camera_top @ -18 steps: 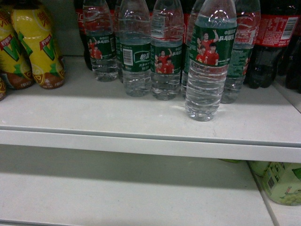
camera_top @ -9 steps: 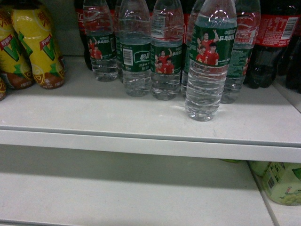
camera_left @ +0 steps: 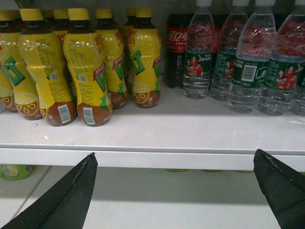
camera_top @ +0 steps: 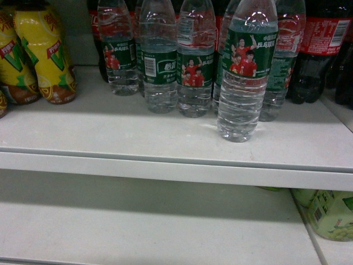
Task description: Move water from second to third shelf
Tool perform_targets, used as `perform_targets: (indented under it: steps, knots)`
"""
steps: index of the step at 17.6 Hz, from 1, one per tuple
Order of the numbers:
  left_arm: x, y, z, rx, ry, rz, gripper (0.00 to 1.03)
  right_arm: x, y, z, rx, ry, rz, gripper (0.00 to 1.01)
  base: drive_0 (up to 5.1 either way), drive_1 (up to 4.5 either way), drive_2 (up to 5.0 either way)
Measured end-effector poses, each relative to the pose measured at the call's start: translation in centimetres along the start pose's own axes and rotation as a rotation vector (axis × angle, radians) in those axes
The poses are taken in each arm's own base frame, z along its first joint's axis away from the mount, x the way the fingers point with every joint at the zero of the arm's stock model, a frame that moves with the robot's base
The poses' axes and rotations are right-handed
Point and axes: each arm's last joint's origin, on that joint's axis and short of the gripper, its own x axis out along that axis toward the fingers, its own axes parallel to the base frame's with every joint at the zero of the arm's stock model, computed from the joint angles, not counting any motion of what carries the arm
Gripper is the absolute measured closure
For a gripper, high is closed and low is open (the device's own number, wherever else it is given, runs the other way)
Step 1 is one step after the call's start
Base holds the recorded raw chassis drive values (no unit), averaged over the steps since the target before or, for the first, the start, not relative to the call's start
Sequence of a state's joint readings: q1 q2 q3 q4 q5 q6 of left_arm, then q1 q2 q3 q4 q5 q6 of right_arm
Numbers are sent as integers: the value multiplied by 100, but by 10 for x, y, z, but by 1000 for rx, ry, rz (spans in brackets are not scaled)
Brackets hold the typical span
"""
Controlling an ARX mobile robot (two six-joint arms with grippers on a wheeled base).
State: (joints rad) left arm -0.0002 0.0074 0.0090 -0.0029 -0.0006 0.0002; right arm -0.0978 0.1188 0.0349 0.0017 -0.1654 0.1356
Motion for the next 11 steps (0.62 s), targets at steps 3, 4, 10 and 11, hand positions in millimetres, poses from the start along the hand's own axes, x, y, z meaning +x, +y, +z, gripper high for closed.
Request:
perform_targets:
  steps: [3,4,10,11]
  knots:
    - [0,0,0,0,0,0,5,9,0,24,55,-69,36,3,0,0,0]
    - [0,0,0,0,1,0,5,12,2,33,55,-94,47,3,0,0,0]
    - [0,0,0,0,0,0,5,62,24,74,30,-146,159,3,0,0,0]
    - [0,0,0,0,0,0,5,69,28,76,28,-136,176,3,0,0,0]
